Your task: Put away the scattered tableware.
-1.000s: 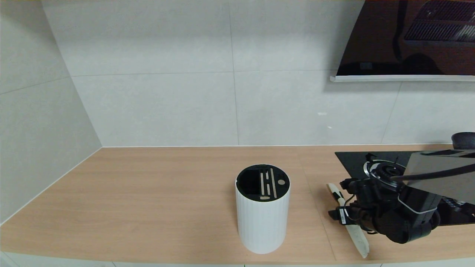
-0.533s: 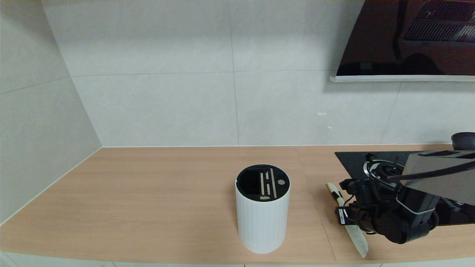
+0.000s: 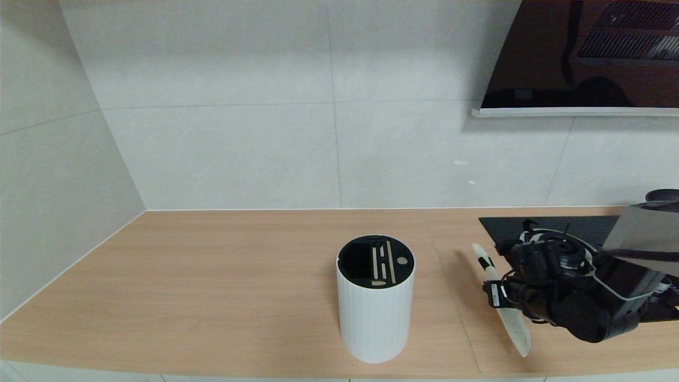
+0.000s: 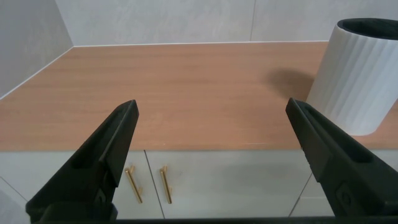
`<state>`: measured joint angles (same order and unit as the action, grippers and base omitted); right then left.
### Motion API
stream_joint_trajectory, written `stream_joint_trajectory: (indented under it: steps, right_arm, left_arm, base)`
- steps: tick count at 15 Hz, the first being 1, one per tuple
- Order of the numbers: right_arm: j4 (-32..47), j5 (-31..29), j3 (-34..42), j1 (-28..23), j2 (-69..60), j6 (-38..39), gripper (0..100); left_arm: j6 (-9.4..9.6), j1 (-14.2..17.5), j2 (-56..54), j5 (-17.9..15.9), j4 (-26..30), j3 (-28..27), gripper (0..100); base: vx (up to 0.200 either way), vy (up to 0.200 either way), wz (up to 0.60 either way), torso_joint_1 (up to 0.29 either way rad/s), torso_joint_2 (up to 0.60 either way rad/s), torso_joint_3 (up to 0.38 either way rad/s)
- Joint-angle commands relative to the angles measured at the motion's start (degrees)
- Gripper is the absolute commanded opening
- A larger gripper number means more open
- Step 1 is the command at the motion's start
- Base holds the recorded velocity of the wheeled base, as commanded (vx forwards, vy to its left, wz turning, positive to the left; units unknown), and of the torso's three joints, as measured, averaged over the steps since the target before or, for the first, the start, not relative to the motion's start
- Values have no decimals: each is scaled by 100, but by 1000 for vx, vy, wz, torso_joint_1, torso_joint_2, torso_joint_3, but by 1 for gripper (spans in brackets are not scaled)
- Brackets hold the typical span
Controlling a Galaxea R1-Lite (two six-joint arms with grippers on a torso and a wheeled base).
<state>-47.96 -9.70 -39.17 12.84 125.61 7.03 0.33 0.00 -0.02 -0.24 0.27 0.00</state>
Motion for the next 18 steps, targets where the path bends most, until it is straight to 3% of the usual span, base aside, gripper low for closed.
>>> stream_joint_trajectory:
  steps: [1, 6, 12, 15, 16, 17, 18]
  right_arm:
    - [-3, 91, 269, 131, -1021, -18, 0]
    - [542, 83, 392, 588, -2436, -9, 0]
    - [621, 65, 357, 773, -2902, -9, 0]
    - [630, 91, -179, 773, -2972, -18, 0]
    - [630, 91, -179, 773, -2972, -18, 0]
    - [1148, 91, -803, 958, -2990, -18, 0]
    - [1412, 91, -987, 1081, -2999, -18, 0]
  left_arm:
    - [2, 0, 2, -2, 0, 0, 100]
    - [37, 0, 2, -2, 8, 0, 100]
    - [134, 0, 2, -72, -9, -79, 100]
    - [108, -185, 978, -1241, 641, -1890, 100]
    - [108, -185, 978, -1241, 641, -1890, 100]
    - [73, -202, 2745, -2604, 861, -3129, 100]
    - [-50, -202, 3518, -3043, 861, -3586, 100]
  base:
    - [0, 0, 0, 0, 0, 0]
    - [0, 0, 0, 0, 0, 0]
    - [0, 0, 0, 0, 0, 0]
    - [0, 0, 0, 0, 0, 0]
    - [0, 0, 0, 0, 0, 0]
    - [0, 0, 0, 0, 0, 0]
    - [0, 0, 0, 0, 0, 0]
